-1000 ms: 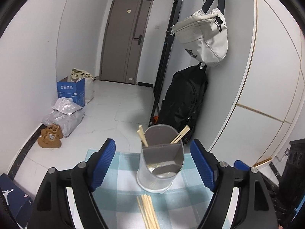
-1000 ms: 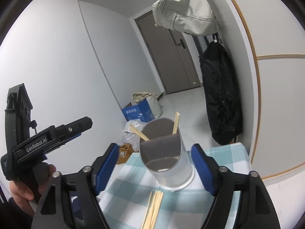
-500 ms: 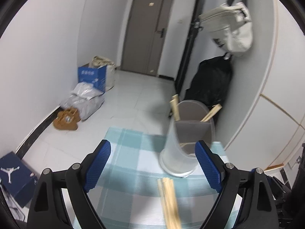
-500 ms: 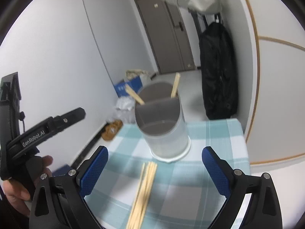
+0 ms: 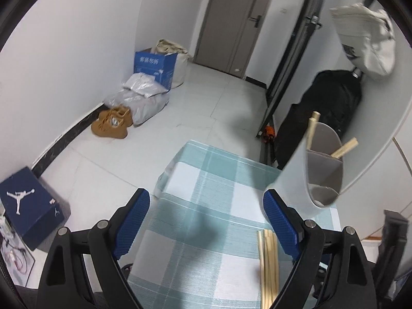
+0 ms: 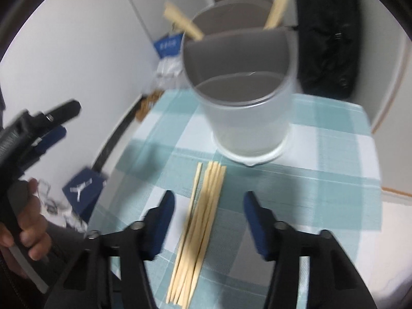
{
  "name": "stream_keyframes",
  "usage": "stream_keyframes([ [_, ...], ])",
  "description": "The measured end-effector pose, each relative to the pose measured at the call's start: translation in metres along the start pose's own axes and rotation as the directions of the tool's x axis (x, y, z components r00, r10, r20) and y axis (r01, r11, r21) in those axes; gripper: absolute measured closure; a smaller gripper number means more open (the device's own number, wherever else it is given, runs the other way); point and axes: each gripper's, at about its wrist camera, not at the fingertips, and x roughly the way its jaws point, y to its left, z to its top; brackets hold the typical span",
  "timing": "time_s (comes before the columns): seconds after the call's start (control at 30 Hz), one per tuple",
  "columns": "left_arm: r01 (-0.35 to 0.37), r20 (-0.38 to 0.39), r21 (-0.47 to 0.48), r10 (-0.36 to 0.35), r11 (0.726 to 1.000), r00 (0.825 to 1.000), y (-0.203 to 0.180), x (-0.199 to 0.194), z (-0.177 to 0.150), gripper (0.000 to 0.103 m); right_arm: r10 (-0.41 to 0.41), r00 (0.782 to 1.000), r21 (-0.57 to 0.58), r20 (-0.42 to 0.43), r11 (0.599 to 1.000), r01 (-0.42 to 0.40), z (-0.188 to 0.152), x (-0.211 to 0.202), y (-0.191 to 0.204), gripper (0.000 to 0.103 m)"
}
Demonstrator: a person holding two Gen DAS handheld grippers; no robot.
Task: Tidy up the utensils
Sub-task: 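Lower both open grippers back toward the wooden chopstick pile, then close the right gripper on a chopstick from the pile and lift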
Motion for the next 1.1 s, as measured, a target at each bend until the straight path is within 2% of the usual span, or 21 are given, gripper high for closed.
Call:
stream_keyframes([
  [0.17,-0.039,0.042,-0.067,0.041,0.997,0.998,0.015,-0.006,0.008,0.016,-0.054,0.994,-0.089,-0.099,0.995,0.046,0.017,0.03,0.015,0.065],
  [0.23,-0.029,0.044,-0.088,0.033,0.996,0.998,0.02,-0.007,0.012,0.016,-0.076,0.988,-0.116,-0.136,0.991,0.06,0.022,0.04,0.02,0.071],
  [0.43,0.009,0.027,-0.161,-0.005,0.987,1.0,0.034,-0.008,0.017,0.016,-0.127,0.971,-0.196,-0.201,0.977,0.087,0.03,0.065,0.031,0.075],
  [0.6,0.015,0.023,-0.184,-0.011,0.983,1.0,0.039,-0.008,0.019,0.016,-0.175,0.955,-0.207,-0.24,0.97,0.126,0.032,0.078,0.03,0.08],
  [0.93,0.023,0.015,-0.195,-0.02,0.98,1.0,0.042,-0.006,0.023,0.016,-0.132,0.966,-0.169,-0.224,0.981,0.095,0.031,0.076,0.028,0.097],
  [1.1,0.015,0.01,-0.177,-0.014,0.984,1.0,0.039,-0.005,0.022,0.016,-0.097,0.977,-0.101,-0.191,0.992,0.078,0.031,0.07,0.018,0.098],
])
